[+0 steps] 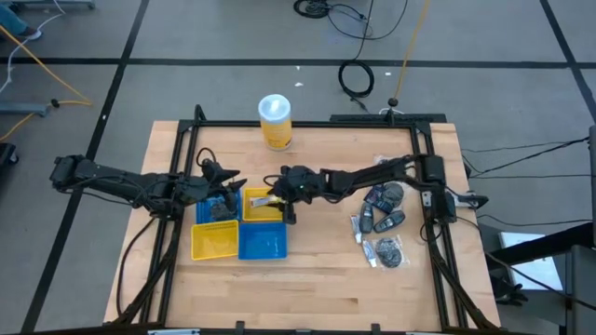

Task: Pick & Place Travel size toiletries
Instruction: Put the black deodorant into the bottom blue bin

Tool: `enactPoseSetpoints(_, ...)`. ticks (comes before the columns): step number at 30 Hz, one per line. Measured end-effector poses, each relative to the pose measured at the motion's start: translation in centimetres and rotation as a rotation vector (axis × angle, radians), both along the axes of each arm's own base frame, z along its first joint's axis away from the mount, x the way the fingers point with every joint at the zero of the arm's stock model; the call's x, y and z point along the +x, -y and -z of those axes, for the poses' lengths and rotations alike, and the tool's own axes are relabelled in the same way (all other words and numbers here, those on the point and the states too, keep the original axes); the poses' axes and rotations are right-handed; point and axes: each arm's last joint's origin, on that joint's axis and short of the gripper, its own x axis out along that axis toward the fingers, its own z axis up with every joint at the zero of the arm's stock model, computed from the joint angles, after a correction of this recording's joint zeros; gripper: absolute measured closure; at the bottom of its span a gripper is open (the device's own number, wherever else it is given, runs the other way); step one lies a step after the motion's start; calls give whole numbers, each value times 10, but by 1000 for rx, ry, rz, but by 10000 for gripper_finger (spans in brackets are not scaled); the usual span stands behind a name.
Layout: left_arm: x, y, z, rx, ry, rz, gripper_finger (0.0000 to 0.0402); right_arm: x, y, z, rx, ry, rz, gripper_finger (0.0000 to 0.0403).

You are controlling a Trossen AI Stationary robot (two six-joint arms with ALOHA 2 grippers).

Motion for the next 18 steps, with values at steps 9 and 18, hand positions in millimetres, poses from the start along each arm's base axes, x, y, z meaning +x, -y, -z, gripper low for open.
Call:
enactPoseSetpoints(9, 1, 5, 1, 9, -18, 43, 229, -67, -5, -47, 13, -44, 15, 240)
enactPoseSetpoints(18, 16, 11, 11, 52, -65, 71, 229, -191, -28, -22, 154, -111, 281, 248)
